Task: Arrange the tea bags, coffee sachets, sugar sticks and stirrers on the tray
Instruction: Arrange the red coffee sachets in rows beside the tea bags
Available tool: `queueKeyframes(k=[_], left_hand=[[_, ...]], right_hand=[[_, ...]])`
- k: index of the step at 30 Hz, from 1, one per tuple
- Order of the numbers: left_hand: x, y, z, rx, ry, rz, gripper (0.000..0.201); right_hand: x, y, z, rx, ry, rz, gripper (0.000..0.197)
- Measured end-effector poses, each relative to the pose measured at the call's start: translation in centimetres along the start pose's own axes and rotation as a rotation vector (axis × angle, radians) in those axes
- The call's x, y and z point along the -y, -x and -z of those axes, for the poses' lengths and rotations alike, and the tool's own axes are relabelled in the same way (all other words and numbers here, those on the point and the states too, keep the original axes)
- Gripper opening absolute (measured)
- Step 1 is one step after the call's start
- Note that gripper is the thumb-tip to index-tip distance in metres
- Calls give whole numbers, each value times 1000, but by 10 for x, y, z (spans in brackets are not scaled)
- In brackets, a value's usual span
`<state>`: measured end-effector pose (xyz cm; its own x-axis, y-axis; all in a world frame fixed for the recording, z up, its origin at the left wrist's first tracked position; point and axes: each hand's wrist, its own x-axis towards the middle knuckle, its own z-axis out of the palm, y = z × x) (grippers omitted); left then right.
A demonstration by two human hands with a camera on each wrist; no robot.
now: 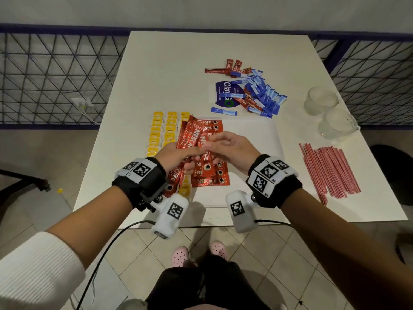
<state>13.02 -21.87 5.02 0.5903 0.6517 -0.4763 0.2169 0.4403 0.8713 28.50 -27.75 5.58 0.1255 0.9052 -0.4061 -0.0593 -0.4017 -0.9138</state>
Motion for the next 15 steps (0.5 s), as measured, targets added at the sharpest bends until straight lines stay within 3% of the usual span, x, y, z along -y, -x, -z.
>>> queueKeyframes(k=[4,10,15], left_hand=[[3,-3,8,-30,80,-13,20],[5,-1,15,-66,64,-16,21],[17,0,23,-36,-38,88,25]], right_hand=[[-9,7,-5,150,77,-96,17],[-12,11,11,166,134,-177,31],[-7,17,25,87,15,-171,4]])
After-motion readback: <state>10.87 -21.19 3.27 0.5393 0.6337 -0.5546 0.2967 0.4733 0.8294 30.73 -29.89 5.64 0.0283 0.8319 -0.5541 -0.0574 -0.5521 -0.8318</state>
